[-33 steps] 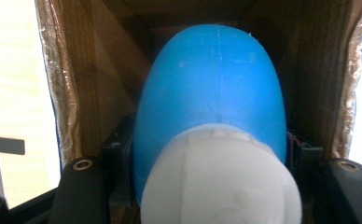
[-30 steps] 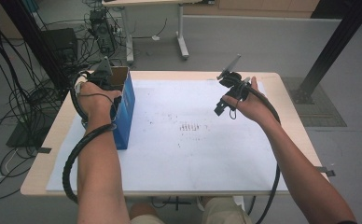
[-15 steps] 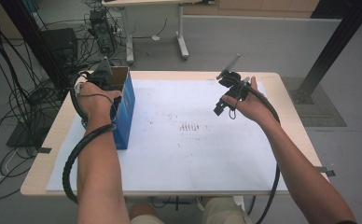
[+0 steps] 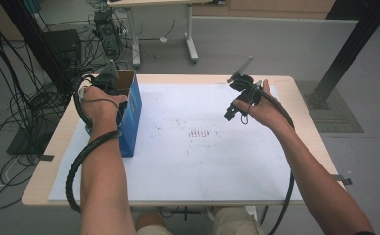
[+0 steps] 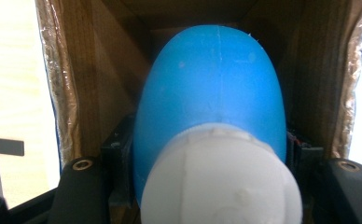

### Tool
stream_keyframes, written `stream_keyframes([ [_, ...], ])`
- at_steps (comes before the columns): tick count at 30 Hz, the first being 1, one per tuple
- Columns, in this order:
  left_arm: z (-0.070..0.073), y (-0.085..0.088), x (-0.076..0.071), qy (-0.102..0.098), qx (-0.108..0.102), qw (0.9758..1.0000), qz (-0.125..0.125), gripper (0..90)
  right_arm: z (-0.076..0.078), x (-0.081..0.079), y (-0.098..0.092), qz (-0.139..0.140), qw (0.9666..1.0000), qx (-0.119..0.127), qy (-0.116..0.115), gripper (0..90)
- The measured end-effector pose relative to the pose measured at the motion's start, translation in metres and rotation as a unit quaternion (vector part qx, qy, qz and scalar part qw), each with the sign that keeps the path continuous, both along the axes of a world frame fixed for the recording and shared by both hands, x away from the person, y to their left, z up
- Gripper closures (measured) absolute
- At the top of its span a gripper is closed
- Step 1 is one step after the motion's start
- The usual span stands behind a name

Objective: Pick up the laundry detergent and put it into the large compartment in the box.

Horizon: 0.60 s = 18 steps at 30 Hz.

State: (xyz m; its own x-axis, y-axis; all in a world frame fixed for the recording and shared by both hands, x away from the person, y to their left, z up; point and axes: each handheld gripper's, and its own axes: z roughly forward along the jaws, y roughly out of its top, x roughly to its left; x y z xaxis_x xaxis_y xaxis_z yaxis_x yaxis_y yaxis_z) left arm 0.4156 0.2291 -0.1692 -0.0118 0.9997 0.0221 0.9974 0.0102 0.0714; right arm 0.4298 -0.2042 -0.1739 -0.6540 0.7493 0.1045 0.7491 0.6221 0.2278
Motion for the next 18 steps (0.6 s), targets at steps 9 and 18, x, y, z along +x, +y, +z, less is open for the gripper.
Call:
stream_keyframes([
  [9,0.0001,0.0007,0.0003,0.0,-0.001,1.0,0.001,36.7,0.0008,0.0001,0.0016,0.001,1.0,-0.001,-0.001,9.4],
  [18,0.0001,0.0008,-0.0002,0.0,-0.002,1.0,0.001,36.6,0.002,-0.0006,0.0008,0.001,1.0,-0.002,-0.002,9.4],
])
